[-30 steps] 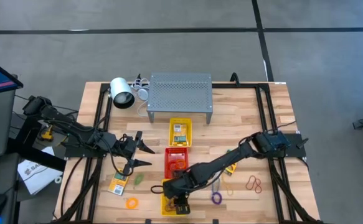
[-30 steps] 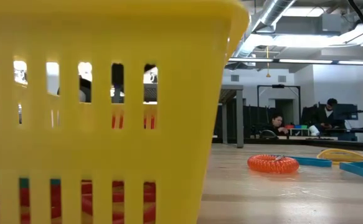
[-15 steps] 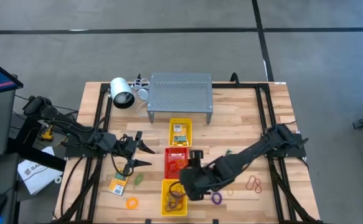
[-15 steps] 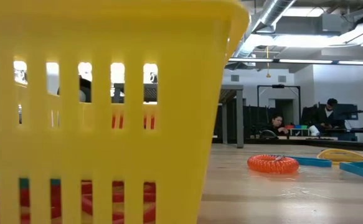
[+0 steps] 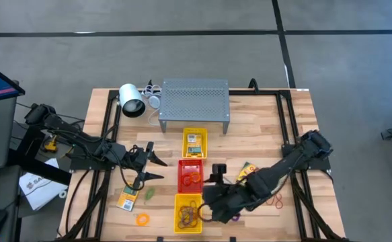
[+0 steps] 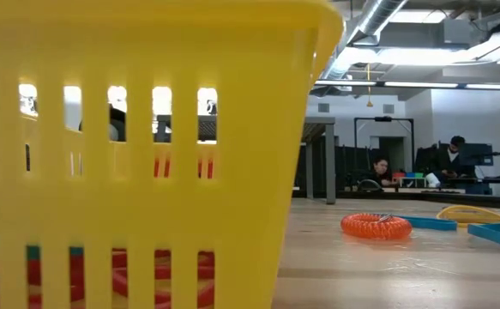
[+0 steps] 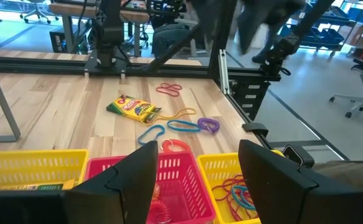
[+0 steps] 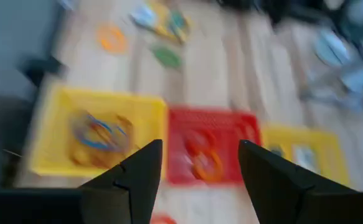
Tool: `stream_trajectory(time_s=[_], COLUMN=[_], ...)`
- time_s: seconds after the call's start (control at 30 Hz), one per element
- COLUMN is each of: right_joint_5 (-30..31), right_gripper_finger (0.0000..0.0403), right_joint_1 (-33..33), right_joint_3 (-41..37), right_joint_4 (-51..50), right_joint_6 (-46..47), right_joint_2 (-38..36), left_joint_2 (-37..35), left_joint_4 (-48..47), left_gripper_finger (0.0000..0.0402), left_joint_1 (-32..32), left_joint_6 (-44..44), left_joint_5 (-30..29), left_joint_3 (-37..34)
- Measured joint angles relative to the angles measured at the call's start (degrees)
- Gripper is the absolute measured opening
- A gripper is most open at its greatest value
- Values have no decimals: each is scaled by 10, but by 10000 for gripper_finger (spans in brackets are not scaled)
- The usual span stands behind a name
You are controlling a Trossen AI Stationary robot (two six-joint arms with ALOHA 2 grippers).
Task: Pick & Place Office Desk Supplies
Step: Put the yellow rubber band into the bottom yellow bin
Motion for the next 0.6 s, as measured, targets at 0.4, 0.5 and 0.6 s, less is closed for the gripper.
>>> stream_trajectory(time_s=[0.4,0.5,0.6], right_joint_5=[-147,-157,-157], right_gripper_finger=[180,176,176], right_joint_1=[-15,-23,-31], right_joint_3=[-332,-434,-530], right_joint_4=[445,549,626], right_joint_6=[-110,-113,-108], right_joint_2=[-220,-276,-322], left_joint_2=[0,0,0], left_joint_4=[0,0,0], left_gripper_finger=[218,218,218], left_joint_1=[0,0,0], left_joint_6=[0,0,0], left_joint_5=[0,0,0], left_joint_3=[0,0,0])
